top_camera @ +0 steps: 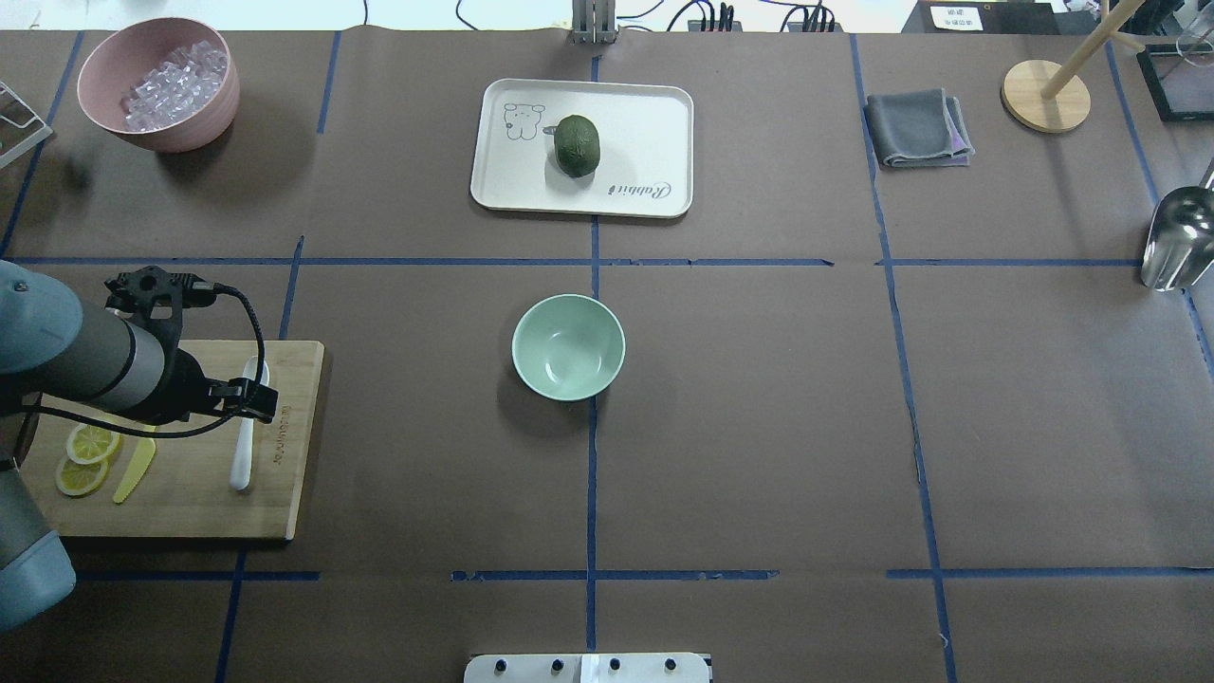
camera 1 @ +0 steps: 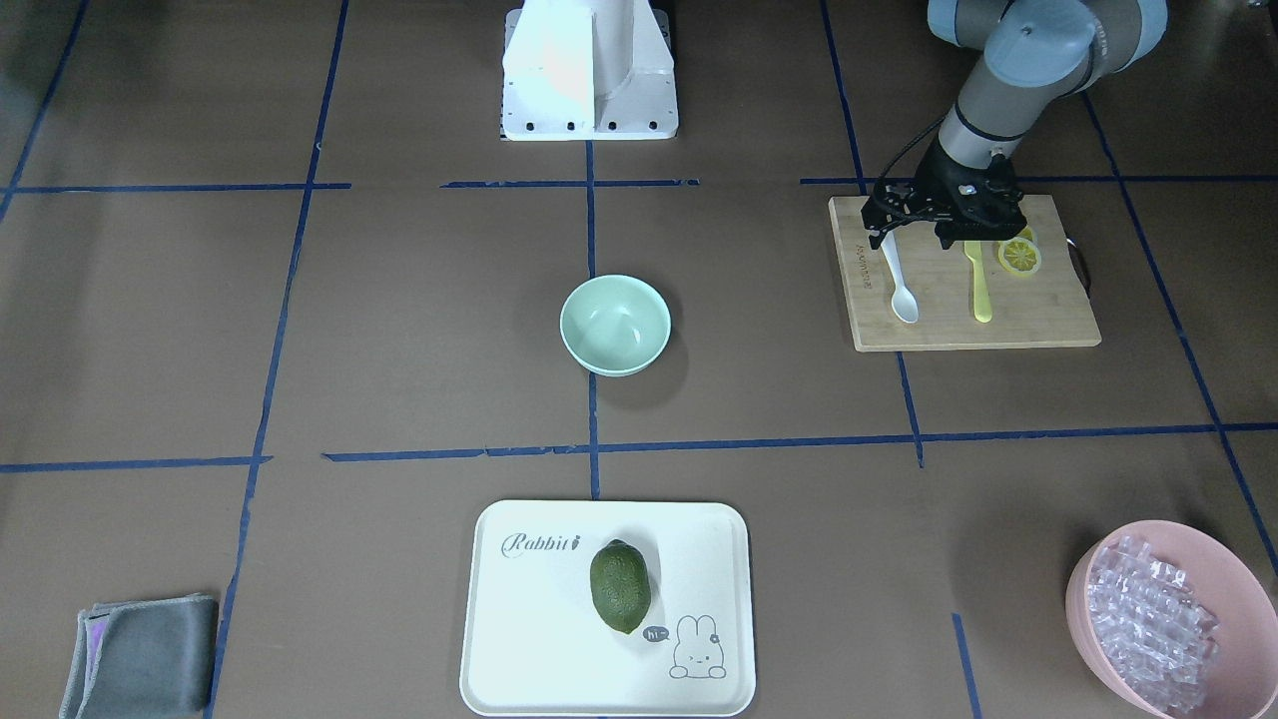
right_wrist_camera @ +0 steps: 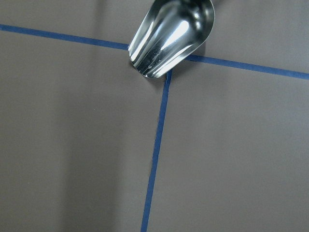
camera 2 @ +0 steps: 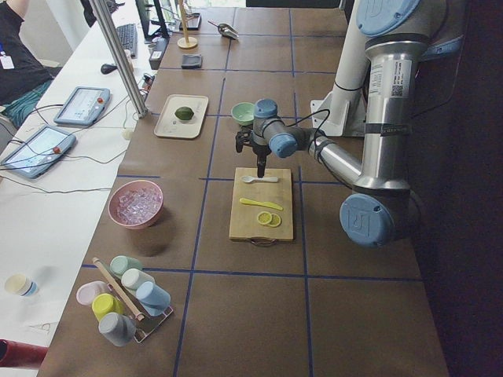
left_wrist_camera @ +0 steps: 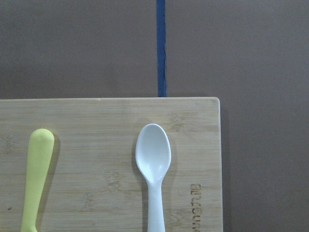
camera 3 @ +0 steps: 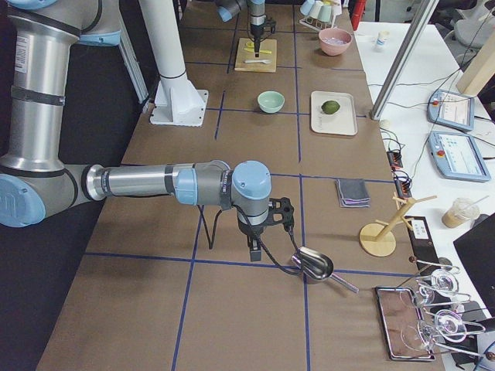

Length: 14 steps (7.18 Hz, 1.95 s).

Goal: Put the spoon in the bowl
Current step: 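Grasp the white spoon by its handle with the left gripper and lift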

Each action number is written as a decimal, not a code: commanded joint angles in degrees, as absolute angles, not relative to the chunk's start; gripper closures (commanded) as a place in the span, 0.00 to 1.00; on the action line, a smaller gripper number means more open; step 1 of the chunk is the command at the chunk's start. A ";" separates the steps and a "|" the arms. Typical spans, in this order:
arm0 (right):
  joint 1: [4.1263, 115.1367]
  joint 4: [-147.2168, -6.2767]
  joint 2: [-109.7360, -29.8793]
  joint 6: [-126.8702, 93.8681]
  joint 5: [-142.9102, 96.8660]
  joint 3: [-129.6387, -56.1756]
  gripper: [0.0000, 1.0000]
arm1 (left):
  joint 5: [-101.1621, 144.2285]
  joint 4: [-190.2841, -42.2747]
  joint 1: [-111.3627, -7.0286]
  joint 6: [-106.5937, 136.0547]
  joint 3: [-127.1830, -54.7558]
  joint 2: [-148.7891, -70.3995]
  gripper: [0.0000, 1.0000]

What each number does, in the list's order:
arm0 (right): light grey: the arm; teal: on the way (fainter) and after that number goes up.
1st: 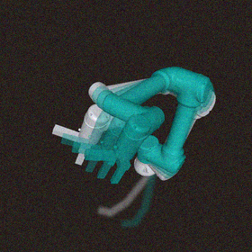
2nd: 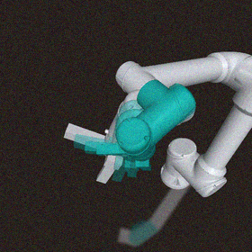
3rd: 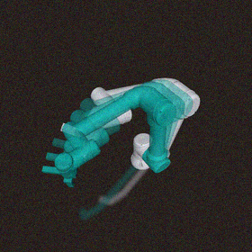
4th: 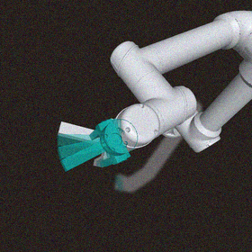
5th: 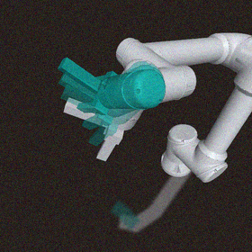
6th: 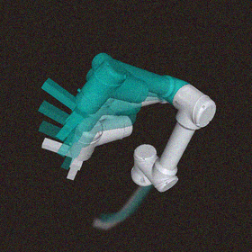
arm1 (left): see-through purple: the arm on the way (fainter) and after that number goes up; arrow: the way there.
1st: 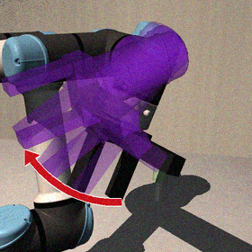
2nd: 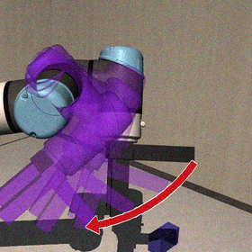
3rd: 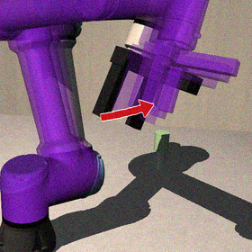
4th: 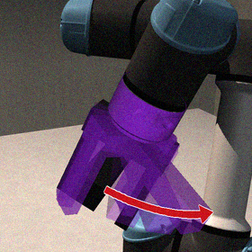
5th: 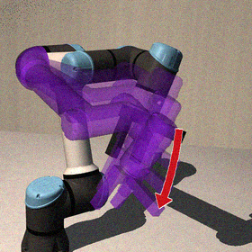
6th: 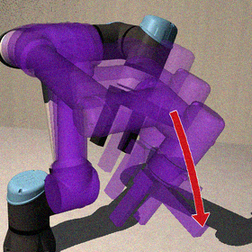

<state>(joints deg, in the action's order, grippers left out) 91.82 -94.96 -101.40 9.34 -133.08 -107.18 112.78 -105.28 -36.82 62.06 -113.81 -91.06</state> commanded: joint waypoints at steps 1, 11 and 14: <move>91.85 -94.92 -101.43 9.40 -133.24 -107.23 0.01 | 112.41 -105.38 -35.34 62.05 -111.28 -91.32 0.00; 91.76 -94.92 -101.34 9.32 -133.42 -107.84 0.01 | 113.20 -104.94 -34.80 61.52 -107.93 -94.22 0.97; 91.85 -94.92 -101.42 9.49 -133.24 -107.84 0.01 | 113.20 -105.03 -35.33 61.08 -109.24 -94.74 1.00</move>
<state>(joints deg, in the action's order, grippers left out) 91.83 -94.92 -101.34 9.40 -133.32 -107.84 113.20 -105.02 -35.12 61.22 -108.67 -94.40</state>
